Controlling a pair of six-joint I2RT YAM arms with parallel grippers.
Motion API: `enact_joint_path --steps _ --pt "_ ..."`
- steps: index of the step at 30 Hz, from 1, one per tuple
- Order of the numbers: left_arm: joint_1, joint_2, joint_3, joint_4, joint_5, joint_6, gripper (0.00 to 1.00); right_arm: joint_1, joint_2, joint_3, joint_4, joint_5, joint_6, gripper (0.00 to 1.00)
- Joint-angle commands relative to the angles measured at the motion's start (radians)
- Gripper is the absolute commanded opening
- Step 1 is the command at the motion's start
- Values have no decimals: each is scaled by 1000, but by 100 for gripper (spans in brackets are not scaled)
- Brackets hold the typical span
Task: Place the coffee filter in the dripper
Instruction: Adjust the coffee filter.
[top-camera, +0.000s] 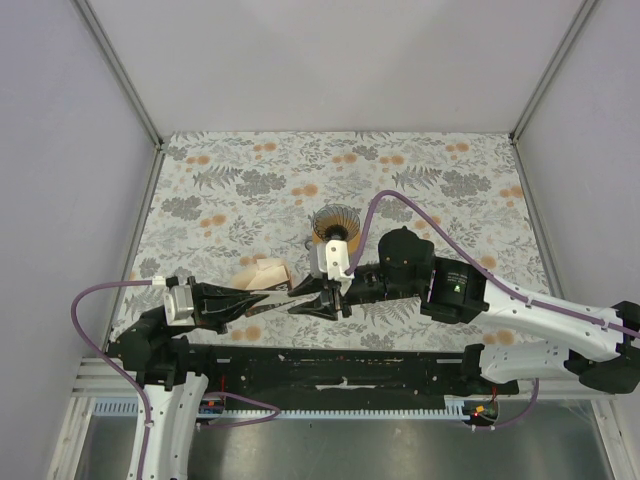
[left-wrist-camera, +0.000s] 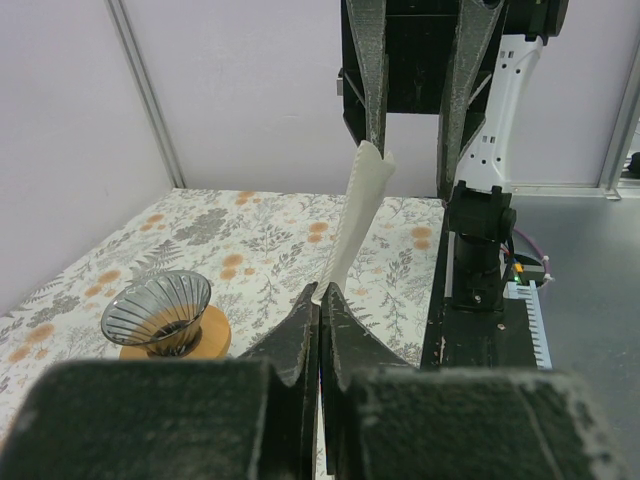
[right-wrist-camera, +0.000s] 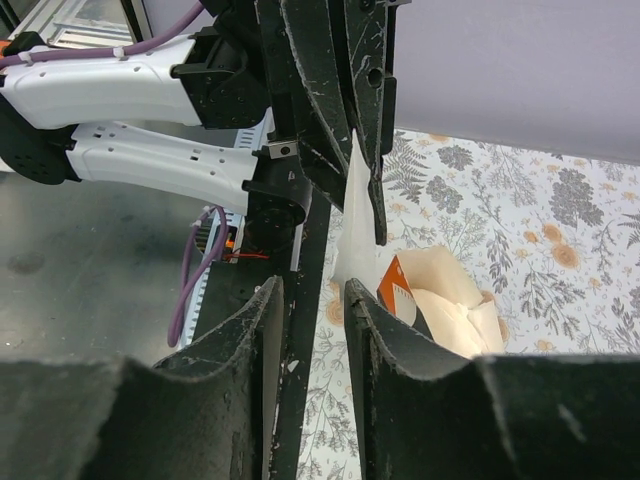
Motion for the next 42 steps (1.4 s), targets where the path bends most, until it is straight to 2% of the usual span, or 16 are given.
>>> enact_joint_path --steps 1,14,21,27,42 --pt "-2 4 31 1 13 33 2 9 -26 30 36 -37 0 38" --pt "1 2 31 1 13 32 2 10 -24 27 34 0 -7 42" --pt "-2 5 30 1 13 32 2 10 -9 40 51 -52 -3 43" --pt "-2 5 28 1 13 32 2 12 3 41 56 -84 4 41" --pt "-1 2 28 -7 16 38 2 29 -6 35 47 -51 -12 32"
